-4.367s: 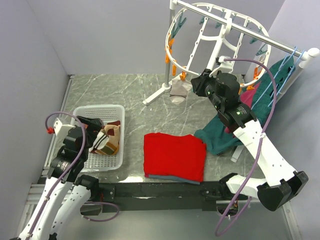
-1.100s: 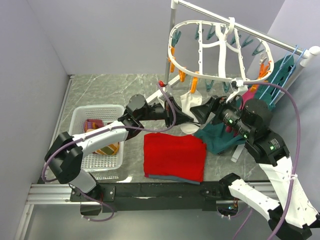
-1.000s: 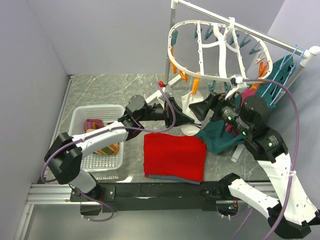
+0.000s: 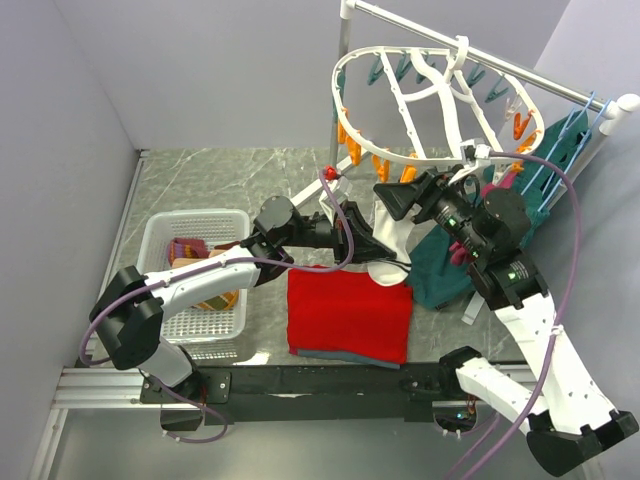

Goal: Remove the socks clipped to the hanger

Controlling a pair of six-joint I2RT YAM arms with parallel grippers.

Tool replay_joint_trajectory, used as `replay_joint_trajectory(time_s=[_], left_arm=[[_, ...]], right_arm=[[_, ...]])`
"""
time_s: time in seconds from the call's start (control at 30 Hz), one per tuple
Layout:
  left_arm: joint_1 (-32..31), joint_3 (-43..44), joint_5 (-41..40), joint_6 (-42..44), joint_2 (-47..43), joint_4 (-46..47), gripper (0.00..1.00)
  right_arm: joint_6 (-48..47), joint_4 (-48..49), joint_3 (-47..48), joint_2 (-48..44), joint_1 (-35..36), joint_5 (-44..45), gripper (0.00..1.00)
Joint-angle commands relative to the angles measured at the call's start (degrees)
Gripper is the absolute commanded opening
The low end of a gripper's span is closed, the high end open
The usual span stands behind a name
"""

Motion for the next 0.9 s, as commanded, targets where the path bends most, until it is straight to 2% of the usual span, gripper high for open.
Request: replay_joint_trajectory(time_s=[0.0, 0.3, 0.87], left_arm=[[-0.5, 2.2, 1.6, -1.2, 0.0, 3.2, 0.07], [-0.6, 1.7, 1.5, -2.1, 0.4, 3.9, 0.06], [-0.6, 0.2, 1.2, -1.4, 0.4, 3.1, 0.06]], right_arm=[[2.2, 9.6, -1.5, -2.4, -1.0, -4.8, 0.8], [5.6, 15.2, -4.0, -3.8, -3.8, -10.5, 0.76], [7.3, 15.2, -3.6, -5.0, -6.7, -13.0, 0.7]])
